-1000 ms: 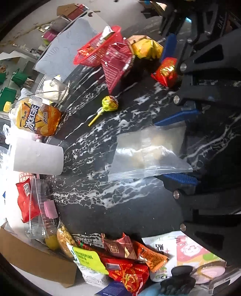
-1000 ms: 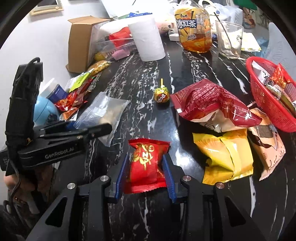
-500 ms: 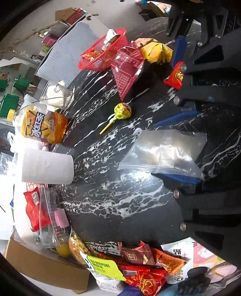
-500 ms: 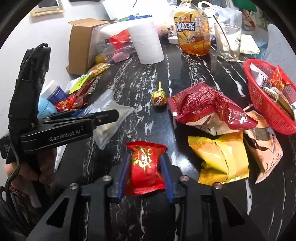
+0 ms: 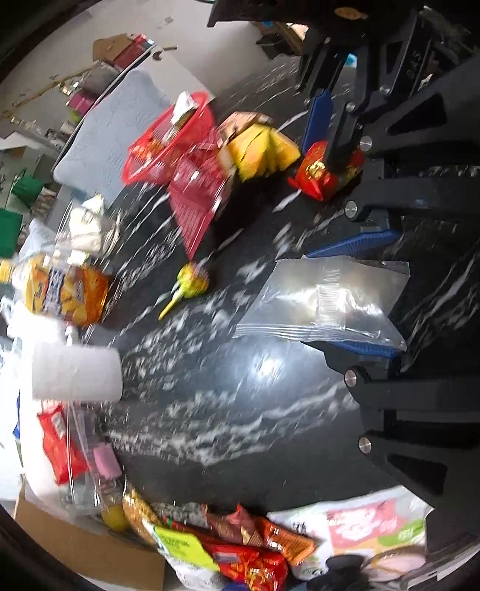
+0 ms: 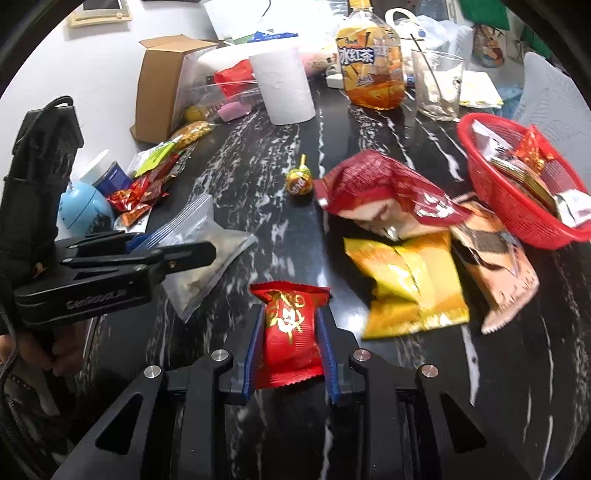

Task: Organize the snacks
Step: 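Lift both held packets and carry them toward the red basket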

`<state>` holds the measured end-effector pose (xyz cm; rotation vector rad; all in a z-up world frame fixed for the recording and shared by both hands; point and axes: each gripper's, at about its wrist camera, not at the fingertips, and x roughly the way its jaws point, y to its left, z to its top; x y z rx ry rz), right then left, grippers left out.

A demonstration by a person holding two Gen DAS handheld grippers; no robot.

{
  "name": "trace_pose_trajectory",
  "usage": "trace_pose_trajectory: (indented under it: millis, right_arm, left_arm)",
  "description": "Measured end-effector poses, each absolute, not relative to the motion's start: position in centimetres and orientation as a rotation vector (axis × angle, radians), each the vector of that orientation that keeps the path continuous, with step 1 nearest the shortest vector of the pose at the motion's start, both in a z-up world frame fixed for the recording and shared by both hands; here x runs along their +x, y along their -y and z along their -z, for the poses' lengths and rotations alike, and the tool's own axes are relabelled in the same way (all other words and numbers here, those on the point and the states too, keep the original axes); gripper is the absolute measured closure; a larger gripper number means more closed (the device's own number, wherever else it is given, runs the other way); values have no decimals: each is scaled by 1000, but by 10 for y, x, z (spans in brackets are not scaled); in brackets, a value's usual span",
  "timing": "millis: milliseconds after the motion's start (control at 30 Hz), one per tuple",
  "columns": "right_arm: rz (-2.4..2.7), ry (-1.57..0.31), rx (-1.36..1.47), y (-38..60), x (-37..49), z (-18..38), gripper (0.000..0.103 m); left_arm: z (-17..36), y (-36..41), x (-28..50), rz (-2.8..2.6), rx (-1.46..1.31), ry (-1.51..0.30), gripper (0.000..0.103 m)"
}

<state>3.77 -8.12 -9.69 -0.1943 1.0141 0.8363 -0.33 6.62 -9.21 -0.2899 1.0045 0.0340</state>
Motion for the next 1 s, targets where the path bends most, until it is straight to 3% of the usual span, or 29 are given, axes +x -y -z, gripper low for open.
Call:
trace_pose_trajectory:
  millis: [700,733,800,833,933,1000]
  right_arm:
    - [-687,-1015,-101,173,18,95,74]
    - [-690,-1017,-97,175,19,96,72]
    - [-696,-1029,-90,175,20,100,54]
    - [-696,-1044,-93,174,21,103,53]
    - [-691,-1041,-119,171,20,109,53]
    - [-690,-1033,-118,170,21,109,62]
  left_arm:
    - [94,33,9,204,-169,-1086,64]
    - [95,34,10,204,-170,-1091,64]
    - [97,35,12,198,-181,-1100,64]
    - [98,35,12,196,-183,-1102,64]
    - [100,35,13,186,-187,-1116,63]
    - [102,36,13,182,-188,-1115,63]
